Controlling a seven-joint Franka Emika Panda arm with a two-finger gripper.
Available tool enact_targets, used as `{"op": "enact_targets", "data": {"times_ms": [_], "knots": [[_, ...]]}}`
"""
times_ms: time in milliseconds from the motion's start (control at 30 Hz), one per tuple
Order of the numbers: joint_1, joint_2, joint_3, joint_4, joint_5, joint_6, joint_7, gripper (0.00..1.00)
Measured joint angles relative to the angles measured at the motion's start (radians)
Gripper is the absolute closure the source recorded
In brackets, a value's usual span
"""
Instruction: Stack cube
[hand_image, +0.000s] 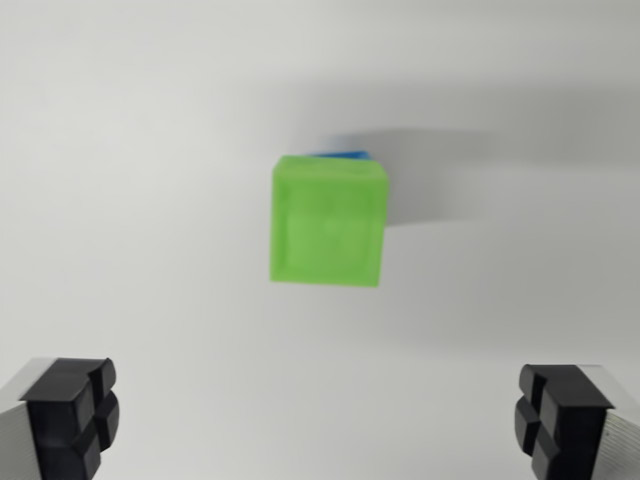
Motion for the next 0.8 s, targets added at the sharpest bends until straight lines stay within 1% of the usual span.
{"op": "enact_targets", "data": {"times_ms": [300,800], "knots": [[0.000,-0.047,0.000,0.041,-0.006,-0.087,0.003,0.00],[0.000,-0.096,0.000,0.115,-0.010,-0.210,0.007,0.00]]}}
